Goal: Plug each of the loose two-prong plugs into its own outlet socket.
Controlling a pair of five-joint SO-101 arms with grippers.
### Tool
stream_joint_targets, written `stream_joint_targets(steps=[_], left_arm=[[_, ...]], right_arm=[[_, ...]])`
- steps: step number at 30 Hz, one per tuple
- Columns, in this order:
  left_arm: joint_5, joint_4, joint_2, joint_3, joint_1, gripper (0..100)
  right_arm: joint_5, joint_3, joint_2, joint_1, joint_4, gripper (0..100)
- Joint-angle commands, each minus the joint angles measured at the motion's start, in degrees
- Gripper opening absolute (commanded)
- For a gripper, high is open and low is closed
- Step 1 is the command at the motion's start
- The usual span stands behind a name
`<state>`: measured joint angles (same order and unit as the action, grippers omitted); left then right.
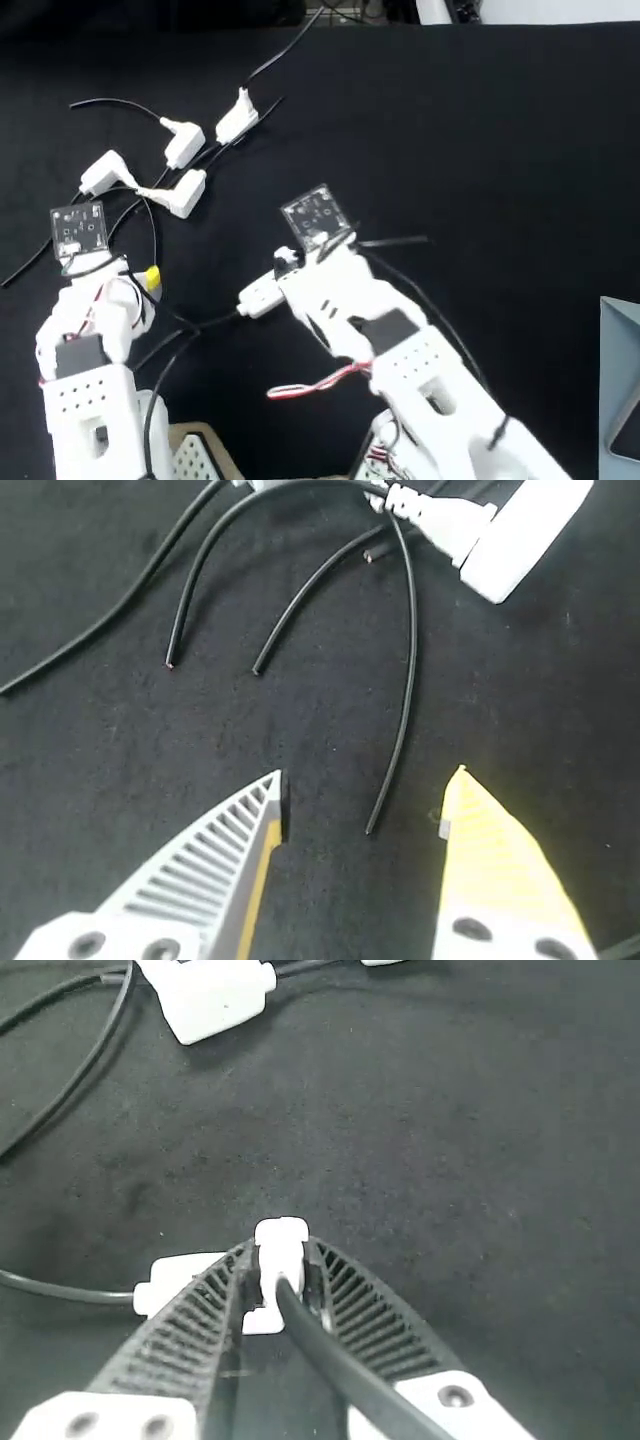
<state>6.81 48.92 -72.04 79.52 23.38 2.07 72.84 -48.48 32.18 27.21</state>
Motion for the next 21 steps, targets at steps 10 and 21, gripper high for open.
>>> stream_joint_targets(steps=[10,21], left_arm=[[-0.4,-0.5,-12.0,5.0,0.3,26],[-0.3,2.6,-15.9,5.6,0.0,26]], right_arm=[[-0.4,-12.8,13.7,2.8,5.2,1.2],[-3.0,-14.5,17.5,2.7,6.2,1.2]])
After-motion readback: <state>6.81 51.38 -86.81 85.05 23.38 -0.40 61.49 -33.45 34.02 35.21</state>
